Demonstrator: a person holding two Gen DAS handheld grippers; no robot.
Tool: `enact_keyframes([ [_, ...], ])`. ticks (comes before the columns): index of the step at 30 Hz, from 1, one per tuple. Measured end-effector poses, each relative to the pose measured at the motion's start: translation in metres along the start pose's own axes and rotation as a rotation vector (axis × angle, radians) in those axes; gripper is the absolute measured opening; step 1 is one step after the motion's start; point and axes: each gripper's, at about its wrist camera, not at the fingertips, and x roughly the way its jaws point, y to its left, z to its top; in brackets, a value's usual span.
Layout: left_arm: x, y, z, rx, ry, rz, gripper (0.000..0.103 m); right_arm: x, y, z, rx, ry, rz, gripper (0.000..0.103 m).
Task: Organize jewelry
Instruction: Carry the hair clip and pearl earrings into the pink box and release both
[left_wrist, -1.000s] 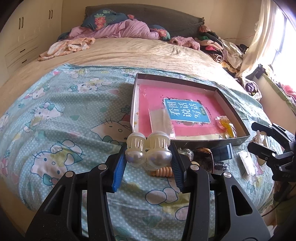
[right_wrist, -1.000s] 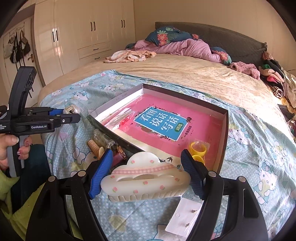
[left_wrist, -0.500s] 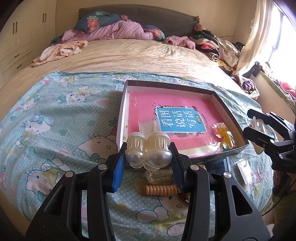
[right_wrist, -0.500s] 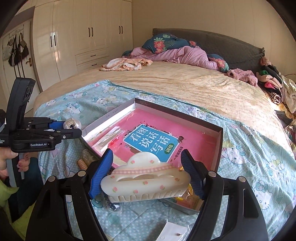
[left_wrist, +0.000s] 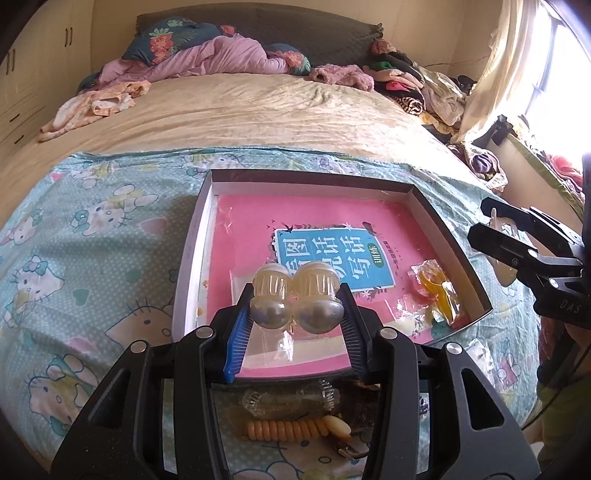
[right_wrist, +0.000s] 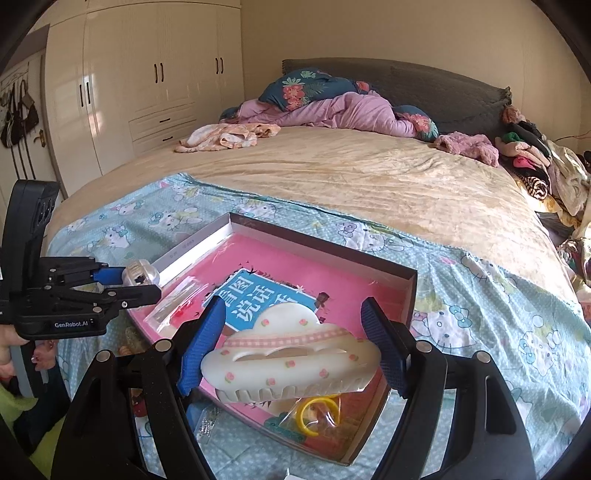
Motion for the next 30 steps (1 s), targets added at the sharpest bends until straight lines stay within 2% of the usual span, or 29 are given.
enact_keyframes([
  [11,0.029,-0.016,0.002,0.026,0.037,-0.029,0.036,0.023,-0.017,0.012,0.001,0.015,-0.032,0.074],
  [30,0.068,-0.035,-0.008,0.089,0.112,-0.074,0.036,0.073,-0.031,0.007,0.042,0.094,-0.049,0.074],
])
